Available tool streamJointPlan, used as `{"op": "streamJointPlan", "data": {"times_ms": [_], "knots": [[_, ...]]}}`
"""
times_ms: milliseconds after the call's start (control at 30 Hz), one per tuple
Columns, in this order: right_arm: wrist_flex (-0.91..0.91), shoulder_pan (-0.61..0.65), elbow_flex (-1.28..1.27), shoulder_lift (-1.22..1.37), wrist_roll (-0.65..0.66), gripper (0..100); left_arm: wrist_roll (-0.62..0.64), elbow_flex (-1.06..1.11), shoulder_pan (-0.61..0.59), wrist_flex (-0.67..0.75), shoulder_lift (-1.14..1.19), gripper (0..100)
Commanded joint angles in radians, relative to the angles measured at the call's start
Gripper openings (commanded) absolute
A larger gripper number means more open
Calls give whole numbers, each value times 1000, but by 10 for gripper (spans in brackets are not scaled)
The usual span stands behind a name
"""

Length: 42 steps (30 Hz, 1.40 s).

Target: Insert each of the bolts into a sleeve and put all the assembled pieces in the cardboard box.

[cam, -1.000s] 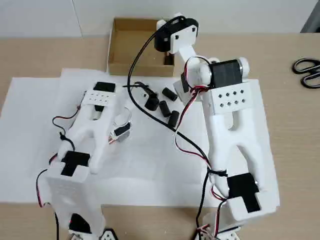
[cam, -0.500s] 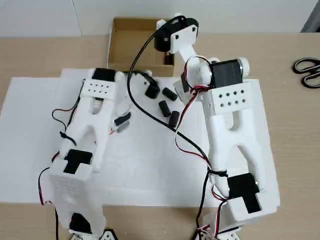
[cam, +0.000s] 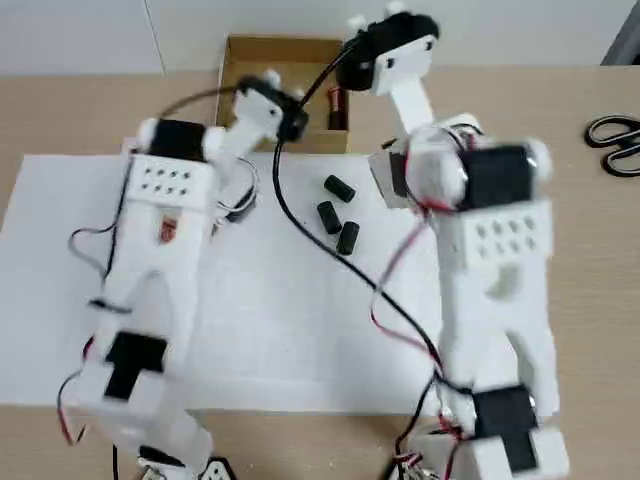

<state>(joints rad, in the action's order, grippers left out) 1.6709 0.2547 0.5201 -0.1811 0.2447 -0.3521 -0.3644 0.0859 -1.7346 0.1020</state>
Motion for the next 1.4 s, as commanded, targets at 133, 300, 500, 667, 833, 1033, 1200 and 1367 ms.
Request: {"op": "streamJointPlan", "data": {"times_ms": [133, 300, 500, 667, 833, 1033, 1200, 1367], "knots": [[10, -7, -77, -248, -5, 4, 48, 120, -69, -17, -393, 6], [1, -12, -288, -397, -5, 4, 173, 242, -63, 64, -592, 6], [-116, -13, -525, -503, -11, 4, 252, 476, -60, 305, -758, 6], [-286, -5, -756, -539, -29, 4, 436, 697, 48, 482, -842, 6], [-495, 27, -944, -627, -276, 5, 548, 855, 163, 669, -919, 6], [-693, 166, -1192, -785, -322, 5, 669, 924, 172, 816, -982, 6], [-846, 183, -1395, -886, -264, 4, 752, 923, 178, 864, -987, 6], [-984, 200, -1594, -1027, -262, 4, 753, 923, 180, 933, -987, 6]]}}
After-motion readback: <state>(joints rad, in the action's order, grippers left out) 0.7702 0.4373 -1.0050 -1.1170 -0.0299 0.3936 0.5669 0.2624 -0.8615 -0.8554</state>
